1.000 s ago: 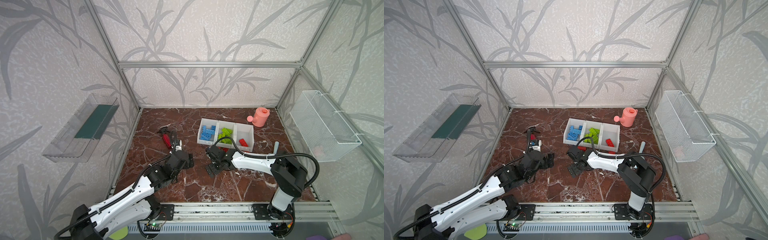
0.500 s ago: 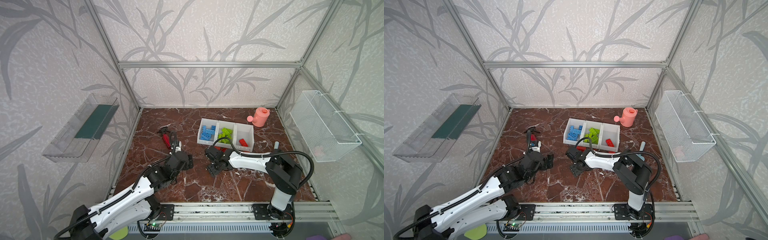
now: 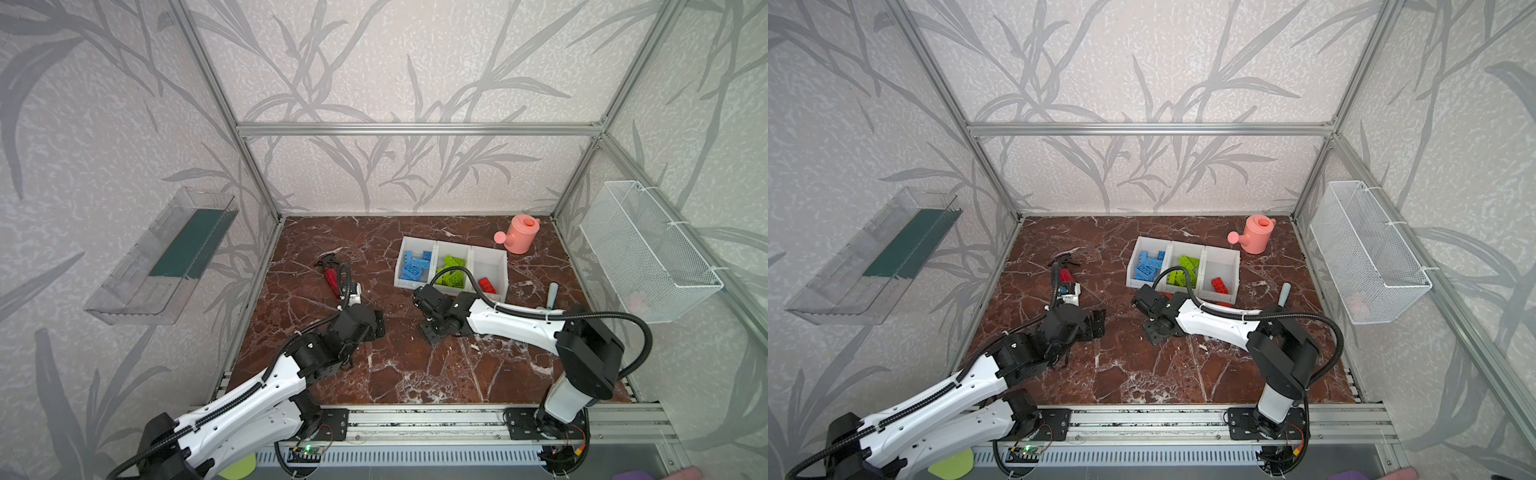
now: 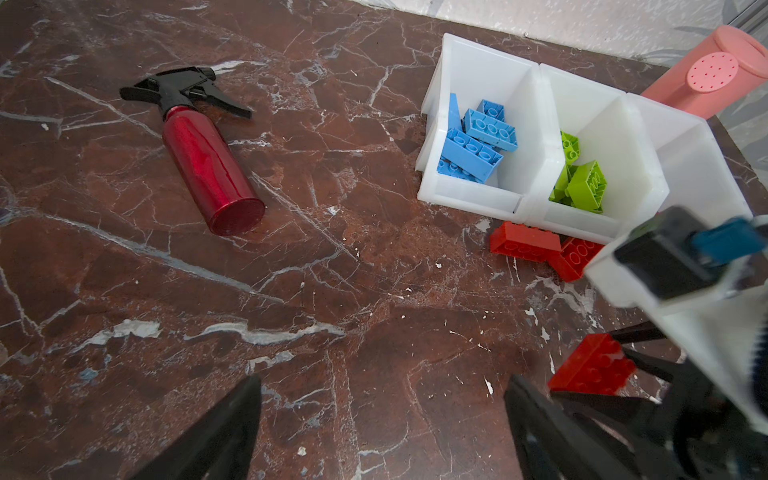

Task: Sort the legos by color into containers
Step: 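Withdraw the left gripper and grasp a red brick with the right gripper, then carry the red brick into the end compartment and release, right gripper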

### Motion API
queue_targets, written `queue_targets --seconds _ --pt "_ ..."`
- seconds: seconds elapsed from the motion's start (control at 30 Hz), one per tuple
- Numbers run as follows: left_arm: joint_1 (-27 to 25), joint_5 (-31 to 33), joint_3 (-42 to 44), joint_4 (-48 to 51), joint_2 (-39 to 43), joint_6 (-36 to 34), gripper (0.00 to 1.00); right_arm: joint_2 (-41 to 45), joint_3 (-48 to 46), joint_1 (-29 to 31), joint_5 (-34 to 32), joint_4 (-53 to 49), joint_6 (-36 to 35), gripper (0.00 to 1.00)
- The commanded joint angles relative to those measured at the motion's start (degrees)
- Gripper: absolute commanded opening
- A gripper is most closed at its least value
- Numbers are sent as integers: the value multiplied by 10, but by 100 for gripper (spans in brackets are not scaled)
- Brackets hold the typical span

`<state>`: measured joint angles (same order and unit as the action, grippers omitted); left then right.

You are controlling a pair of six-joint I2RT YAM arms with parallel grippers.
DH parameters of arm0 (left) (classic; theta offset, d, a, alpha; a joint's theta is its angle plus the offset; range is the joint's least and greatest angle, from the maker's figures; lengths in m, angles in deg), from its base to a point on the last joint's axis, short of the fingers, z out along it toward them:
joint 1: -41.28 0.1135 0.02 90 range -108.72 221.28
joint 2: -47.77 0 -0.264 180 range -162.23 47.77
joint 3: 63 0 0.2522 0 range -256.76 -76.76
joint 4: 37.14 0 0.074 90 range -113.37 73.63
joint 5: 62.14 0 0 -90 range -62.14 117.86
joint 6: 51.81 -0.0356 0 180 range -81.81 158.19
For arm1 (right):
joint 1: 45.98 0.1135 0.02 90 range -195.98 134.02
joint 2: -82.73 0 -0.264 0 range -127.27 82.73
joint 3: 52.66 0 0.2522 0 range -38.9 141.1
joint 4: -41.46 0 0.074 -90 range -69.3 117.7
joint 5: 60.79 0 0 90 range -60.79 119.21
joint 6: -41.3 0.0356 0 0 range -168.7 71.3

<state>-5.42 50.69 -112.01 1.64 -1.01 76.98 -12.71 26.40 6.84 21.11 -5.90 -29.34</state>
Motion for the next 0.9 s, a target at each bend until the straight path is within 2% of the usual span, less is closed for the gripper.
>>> queue_targets --seconds 0.0,0.23,0.4,0.63,0.87 --pt "0 7 11 1 5 13 91 44 32 -24 -23 -51 -13 61" --pt "0 -16 26 -17 -5 18 91 118 26 -131 -6 -31 -19 61" --pt "1 -32 33 -38 -27 22 91 131 31 -229 16 -21 -16 61" --pt "0 -49 18 -58 -81 19 92 97 41 -335 18 18 3 61" --pt "1 -61 15 -73 -108 18 92 40 63 -373 25 45 13 62"
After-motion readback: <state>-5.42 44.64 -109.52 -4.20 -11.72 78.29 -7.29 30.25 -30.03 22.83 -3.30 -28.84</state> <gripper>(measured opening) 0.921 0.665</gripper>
